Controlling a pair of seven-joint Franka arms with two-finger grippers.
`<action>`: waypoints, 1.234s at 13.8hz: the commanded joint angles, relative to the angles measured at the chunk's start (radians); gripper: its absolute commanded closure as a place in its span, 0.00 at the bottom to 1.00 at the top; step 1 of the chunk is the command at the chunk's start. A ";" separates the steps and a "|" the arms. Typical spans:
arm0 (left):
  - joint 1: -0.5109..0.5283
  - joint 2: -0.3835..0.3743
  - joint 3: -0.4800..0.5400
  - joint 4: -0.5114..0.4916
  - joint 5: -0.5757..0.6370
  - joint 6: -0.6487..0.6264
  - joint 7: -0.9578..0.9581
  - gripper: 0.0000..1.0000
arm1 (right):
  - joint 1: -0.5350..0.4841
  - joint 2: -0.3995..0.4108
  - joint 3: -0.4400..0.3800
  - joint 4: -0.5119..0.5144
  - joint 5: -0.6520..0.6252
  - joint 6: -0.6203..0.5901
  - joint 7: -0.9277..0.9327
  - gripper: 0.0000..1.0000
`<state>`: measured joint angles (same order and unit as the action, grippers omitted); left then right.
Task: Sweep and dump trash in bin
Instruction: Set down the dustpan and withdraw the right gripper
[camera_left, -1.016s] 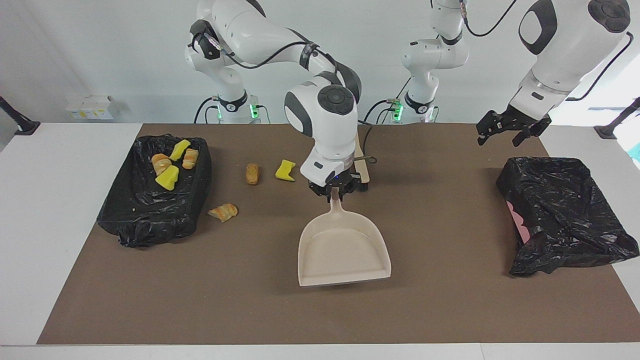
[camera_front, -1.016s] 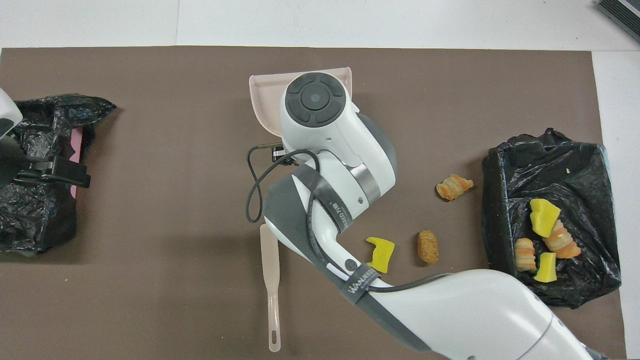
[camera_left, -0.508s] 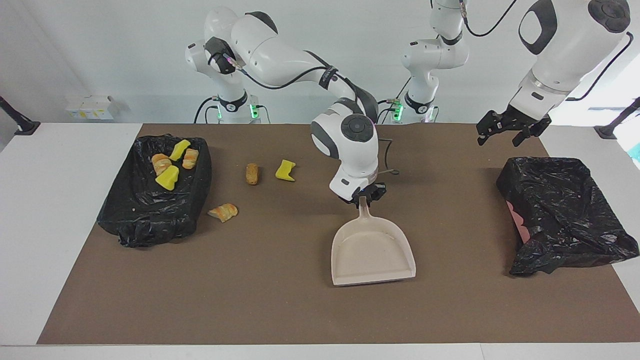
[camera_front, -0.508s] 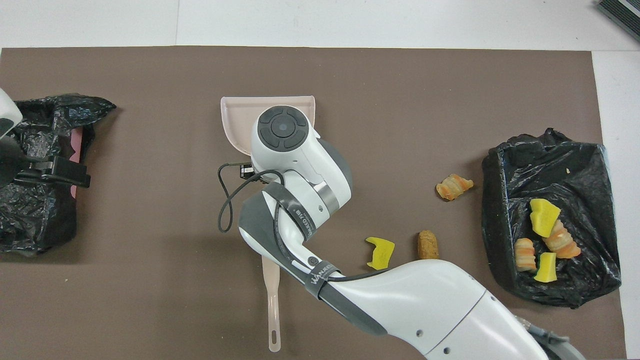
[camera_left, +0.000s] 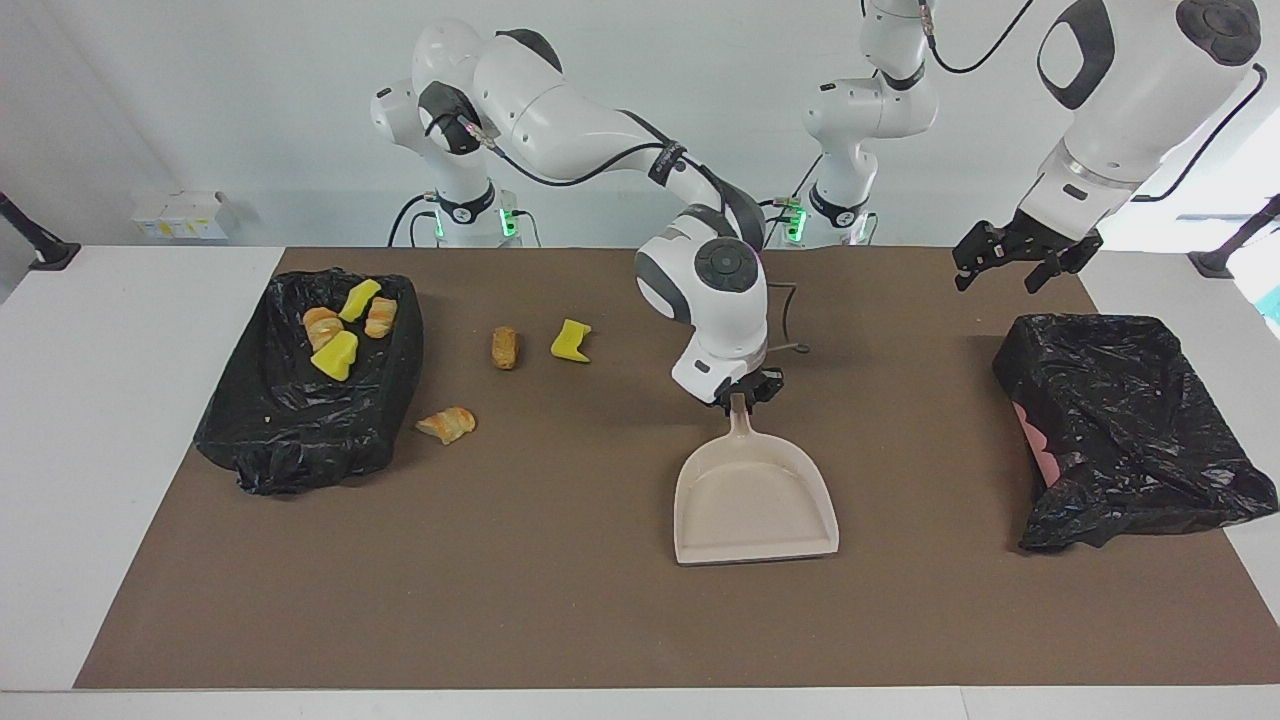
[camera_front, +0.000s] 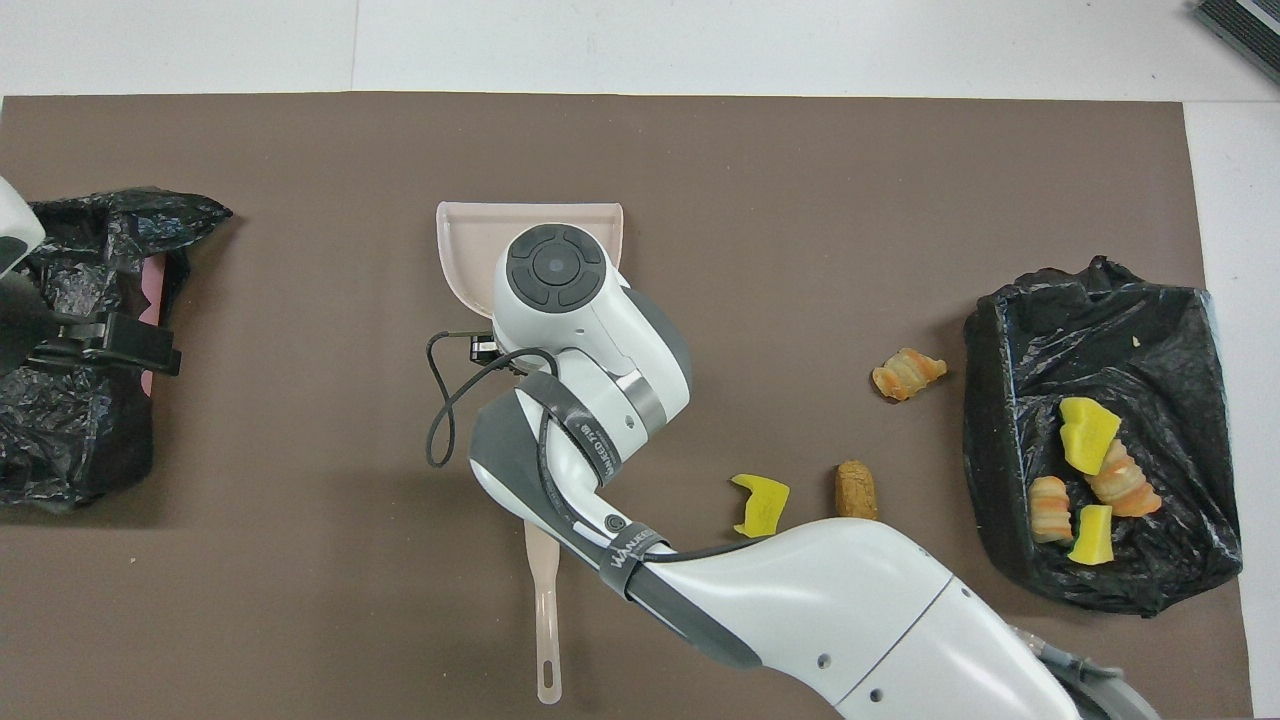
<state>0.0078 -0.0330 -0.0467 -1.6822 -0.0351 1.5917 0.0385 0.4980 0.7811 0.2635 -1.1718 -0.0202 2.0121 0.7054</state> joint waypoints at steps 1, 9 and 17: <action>0.014 -0.005 -0.005 0.012 -0.012 -0.024 0.004 0.00 | -0.025 -0.011 0.003 -0.008 0.026 0.011 0.023 0.38; 0.014 -0.005 -0.005 0.012 -0.012 -0.024 0.004 0.00 | -0.065 -0.265 0.003 -0.176 0.060 -0.038 0.022 0.00; -0.003 -0.002 -0.016 0.016 -0.012 -0.006 -0.006 0.00 | 0.017 -0.627 0.007 -0.529 0.210 -0.216 0.014 0.00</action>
<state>0.0070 -0.0333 -0.0576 -1.6801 -0.0367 1.5923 0.0387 0.4855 0.2666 0.2711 -1.5215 0.1655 1.7549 0.7064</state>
